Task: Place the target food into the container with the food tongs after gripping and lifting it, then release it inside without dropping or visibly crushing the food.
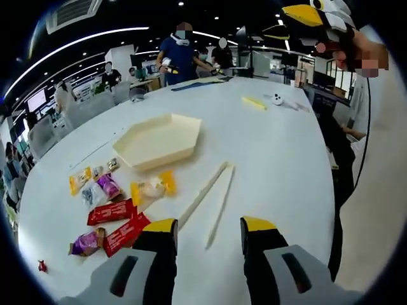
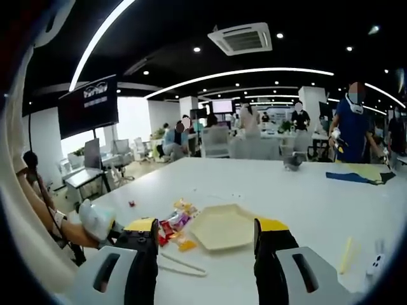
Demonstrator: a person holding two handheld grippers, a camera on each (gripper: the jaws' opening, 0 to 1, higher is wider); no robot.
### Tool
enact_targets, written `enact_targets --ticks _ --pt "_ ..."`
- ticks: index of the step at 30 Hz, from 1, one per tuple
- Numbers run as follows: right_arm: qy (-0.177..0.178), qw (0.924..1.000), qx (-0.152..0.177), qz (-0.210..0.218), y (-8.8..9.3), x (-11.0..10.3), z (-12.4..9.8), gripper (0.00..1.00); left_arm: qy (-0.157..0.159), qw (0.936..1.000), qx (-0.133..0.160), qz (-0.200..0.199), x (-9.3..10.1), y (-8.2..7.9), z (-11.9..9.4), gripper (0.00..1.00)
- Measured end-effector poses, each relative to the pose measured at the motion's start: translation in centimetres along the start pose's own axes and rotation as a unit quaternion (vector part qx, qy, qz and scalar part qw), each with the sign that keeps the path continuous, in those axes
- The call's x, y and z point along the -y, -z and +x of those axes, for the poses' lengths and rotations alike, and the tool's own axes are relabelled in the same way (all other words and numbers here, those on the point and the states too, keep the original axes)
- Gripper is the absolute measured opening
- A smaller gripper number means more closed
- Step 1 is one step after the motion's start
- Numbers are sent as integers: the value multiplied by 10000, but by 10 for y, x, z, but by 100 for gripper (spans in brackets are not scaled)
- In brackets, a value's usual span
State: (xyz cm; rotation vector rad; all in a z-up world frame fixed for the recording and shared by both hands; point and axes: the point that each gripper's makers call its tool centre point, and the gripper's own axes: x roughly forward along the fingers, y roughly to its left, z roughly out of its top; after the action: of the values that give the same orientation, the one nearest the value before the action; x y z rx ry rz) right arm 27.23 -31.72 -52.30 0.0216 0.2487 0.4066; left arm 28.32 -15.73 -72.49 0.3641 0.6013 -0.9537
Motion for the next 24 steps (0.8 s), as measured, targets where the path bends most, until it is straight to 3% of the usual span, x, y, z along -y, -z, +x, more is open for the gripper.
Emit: enact_targets --ticks 24 --pt "28 10000 -35 -3 -2 9 -2 61 -4 9996 -258 72 0 13 12 22"
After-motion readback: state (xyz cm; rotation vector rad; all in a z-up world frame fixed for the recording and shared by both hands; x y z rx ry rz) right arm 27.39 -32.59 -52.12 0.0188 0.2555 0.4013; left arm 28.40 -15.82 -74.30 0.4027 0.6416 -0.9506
